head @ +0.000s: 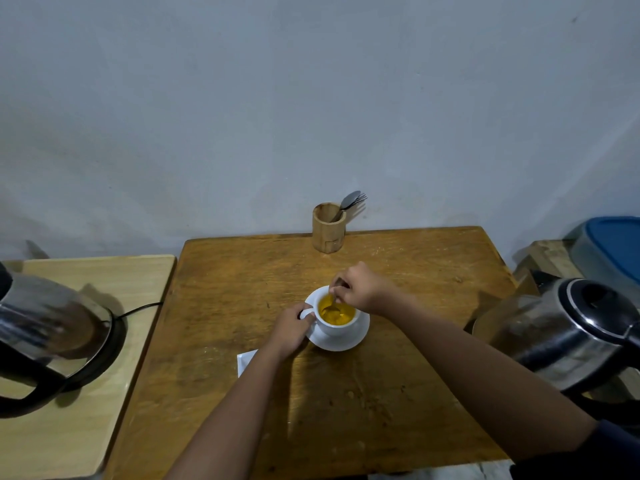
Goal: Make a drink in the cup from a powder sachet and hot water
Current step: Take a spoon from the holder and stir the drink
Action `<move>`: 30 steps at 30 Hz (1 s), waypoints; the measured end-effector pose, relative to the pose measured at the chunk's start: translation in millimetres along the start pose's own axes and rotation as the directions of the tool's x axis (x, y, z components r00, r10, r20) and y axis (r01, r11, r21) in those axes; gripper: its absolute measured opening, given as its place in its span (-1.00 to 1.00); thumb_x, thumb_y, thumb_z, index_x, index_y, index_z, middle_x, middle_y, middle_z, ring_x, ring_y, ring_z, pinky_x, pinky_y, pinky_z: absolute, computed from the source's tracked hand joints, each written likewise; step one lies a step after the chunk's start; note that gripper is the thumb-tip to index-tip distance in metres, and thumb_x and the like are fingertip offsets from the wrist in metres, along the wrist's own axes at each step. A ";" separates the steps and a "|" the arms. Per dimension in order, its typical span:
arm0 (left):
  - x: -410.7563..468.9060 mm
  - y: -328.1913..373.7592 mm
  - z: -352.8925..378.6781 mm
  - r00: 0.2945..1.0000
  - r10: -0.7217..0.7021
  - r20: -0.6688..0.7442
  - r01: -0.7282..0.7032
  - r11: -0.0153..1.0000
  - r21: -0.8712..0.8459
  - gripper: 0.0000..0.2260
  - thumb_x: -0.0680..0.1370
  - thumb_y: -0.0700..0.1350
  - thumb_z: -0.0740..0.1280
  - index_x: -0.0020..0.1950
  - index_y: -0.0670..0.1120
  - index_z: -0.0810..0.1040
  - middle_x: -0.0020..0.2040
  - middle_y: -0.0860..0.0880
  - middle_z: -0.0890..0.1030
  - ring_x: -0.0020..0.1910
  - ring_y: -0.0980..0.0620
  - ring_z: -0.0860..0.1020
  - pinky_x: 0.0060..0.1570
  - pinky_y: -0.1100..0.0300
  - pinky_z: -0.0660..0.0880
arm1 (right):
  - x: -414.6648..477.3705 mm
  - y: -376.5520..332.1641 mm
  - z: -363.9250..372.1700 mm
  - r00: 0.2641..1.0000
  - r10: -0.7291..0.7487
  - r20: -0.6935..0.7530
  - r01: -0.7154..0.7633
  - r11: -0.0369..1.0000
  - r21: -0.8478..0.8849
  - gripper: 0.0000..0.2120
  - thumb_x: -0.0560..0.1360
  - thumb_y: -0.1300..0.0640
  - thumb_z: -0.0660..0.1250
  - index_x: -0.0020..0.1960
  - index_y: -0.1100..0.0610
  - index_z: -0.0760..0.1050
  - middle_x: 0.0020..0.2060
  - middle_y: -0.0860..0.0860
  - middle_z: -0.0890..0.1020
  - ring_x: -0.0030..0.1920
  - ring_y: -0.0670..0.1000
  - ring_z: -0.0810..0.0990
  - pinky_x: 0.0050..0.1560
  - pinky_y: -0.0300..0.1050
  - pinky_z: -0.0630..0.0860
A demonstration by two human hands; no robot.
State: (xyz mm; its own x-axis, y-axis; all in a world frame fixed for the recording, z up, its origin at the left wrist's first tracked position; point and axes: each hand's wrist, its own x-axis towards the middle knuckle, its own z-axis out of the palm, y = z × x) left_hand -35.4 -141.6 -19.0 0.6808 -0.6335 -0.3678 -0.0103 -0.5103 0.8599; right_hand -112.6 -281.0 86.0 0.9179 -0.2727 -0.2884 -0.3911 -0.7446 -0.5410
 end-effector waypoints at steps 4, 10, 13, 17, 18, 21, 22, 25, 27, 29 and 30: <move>-0.5 0.2 -0.1 1.000 0.006 0.005 -0.006 1.000 -0.011 -0.84 0.55 -0.17 0.25 0.08 -0.10 0.56 0.02 -0.06 0.57 0.02 -0.05 0.51 -0.06 0.14 0.39 | 0.5 3.8 -1.7 0.999 0.019 -0.025 -0.020 0.999 -0.037 -0.75 0.58 0.16 0.20 0.15 0.24 0.55 0.05 0.16 0.64 0.01 0.08 0.58 -0.06 -0.09 0.50; -0.3 -1.3 -0.4 1.000 0.008 0.009 -0.007 1.000 -0.016 -0.87 0.55 -0.16 0.24 0.05 -0.06 0.55 0.05 -0.07 0.57 0.03 -0.04 0.51 -0.02 0.13 0.40 | -0.9 9.9 -8.5 0.999 0.014 0.037 -0.010 0.993 -0.120 -0.77 0.56 0.15 0.21 0.12 0.19 0.57 0.00 0.11 0.64 -0.16 -0.03 0.51 -0.21 -0.16 0.47; 0.1 -1.5 -0.3 1.000 0.008 0.011 -0.008 1.000 -0.010 -0.84 0.55 -0.16 0.24 0.08 -0.09 0.56 0.05 -0.09 0.58 0.01 -0.03 0.51 -0.09 0.15 0.42 | -1.5 7.3 -6.8 0.998 -0.004 0.058 0.008 0.997 -0.083 -0.80 0.56 0.16 0.23 0.07 0.20 0.58 -0.18 0.05 0.62 -0.31 -0.13 0.46 -0.33 -0.27 0.38; 0.1 -1.6 -0.1 1.000 0.016 0.014 -0.016 1.000 -0.003 -0.82 0.56 -0.17 0.23 0.10 -0.12 0.56 0.03 -0.08 0.58 -0.03 0.00 0.50 -0.16 0.23 0.41 | 0.6 1.5 0.7 0.999 -0.024 0.032 0.024 1.000 -0.004 -0.80 0.56 0.17 0.23 0.03 0.23 0.59 -0.17 0.11 0.67 -0.28 -0.11 0.53 -0.32 -0.29 0.39; 0.7 -2.4 -0.2 1.000 0.016 0.013 -0.016 1.000 -0.002 -0.83 0.56 -0.16 0.23 0.09 -0.11 0.56 0.03 -0.08 0.58 -0.03 -0.01 0.50 -0.15 0.19 0.41 | 0.9 0.1 2.1 0.999 -0.023 0.026 0.023 1.000 0.000 -0.79 0.56 0.16 0.23 0.06 0.24 0.58 -0.12 0.13 0.68 -0.22 -0.06 0.56 -0.27 -0.26 0.43; 2.0 -4.2 -0.2 1.000 0.013 0.013 -0.013 1.000 -0.003 -0.85 0.55 -0.15 0.24 0.06 -0.08 0.56 0.07 -0.12 0.60 0.01 -0.04 0.52 -0.07 0.13 0.41 | 1.7 -0.6 4.8 1.000 -0.009 -0.011 0.009 1.000 -0.002 -0.75 0.57 0.15 0.20 0.12 0.24 0.56 0.00 0.15 0.66 -0.10 -0.01 0.54 -0.14 -0.15 0.42; 2.3 -4.6 -0.1 1.000 0.014 0.015 -0.014 1.000 0.001 -0.84 0.55 -0.15 0.25 0.08 -0.09 0.57 0.07 -0.12 0.60 0.02 -0.05 0.52 -0.05 0.12 0.41 | 1.8 0.5 4.7 1.000 -0.006 -0.028 0.006 1.000 -0.007 -0.75 0.58 0.15 0.20 0.13 0.24 0.56 0.02 0.15 0.65 -0.09 -0.01 0.52 -0.12 -0.14 0.41; 2.0 -3.8 -0.9 1.000 0.015 0.020 -0.016 1.000 0.015 -0.80 0.55 -0.14 0.25 0.13 -0.11 0.56 0.08 -0.09 0.59 0.05 -0.05 0.51 -0.01 0.12 0.40 | 1.9 4.8 2.1 0.998 0.005 -0.056 -0.008 0.999 -0.049 -0.74 0.58 0.15 0.18 0.14 0.23 0.55 0.05 0.15 0.64 -0.05 0.02 0.55 -0.12 -0.12 0.45; 1.9 -4.1 -1.3 1.000 0.007 0.022 -0.007 1.000 0.018 -0.79 0.55 -0.13 0.24 0.15 -0.11 0.56 0.08 -0.07 0.58 0.06 -0.04 0.51 0.00 0.12 0.40 | 1.5 8.6 -0.7 0.999 0.019 -0.048 -0.023 0.997 -0.077 -0.75 0.58 0.14 0.18 0.13 0.22 0.55 0.05 0.15 0.64 -0.01 0.06 0.57 -0.05 -0.05 0.53; 1.9 -4.8 -1.6 1.000 0.005 0.024 -0.005 1.000 0.023 -0.79 0.55 -0.12 0.25 0.15 -0.10 0.56 0.11 -0.09 0.59 0.08 -0.05 0.51 0.02 0.11 0.41 | 0.3 11.7 -3.5 0.999 0.028 -0.026 -0.030 0.994 -0.102 -0.76 0.58 0.13 0.19 0.12 0.20 0.56 0.04 0.14 0.64 -0.02 0.07 0.58 -0.03 -0.01 0.55; 2.2 -5.3 -1.7 1.000 0.005 0.024 -0.006 1.000 0.026 -0.79 0.55 -0.12 0.25 0.14 -0.09 0.56 0.13 -0.10 0.59 0.09 -0.06 0.52 0.03 0.10 0.42 | -0.6 12.6 -4.4 1.000 0.027 -0.014 -0.029 0.993 -0.111 -0.76 0.57 0.13 0.20 0.12 0.20 0.57 0.03 0.14 0.64 -0.07 0.04 0.57 -0.08 -0.03 0.55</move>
State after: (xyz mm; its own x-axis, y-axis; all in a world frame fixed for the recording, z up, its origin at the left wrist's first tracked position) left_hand -32.6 -139.3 -23.7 0.6628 -0.6499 -0.3719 -0.0329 -0.5214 0.8527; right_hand -117.9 -292.9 82.9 0.9077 -0.3015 -0.2918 -0.4075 -0.7995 -0.4414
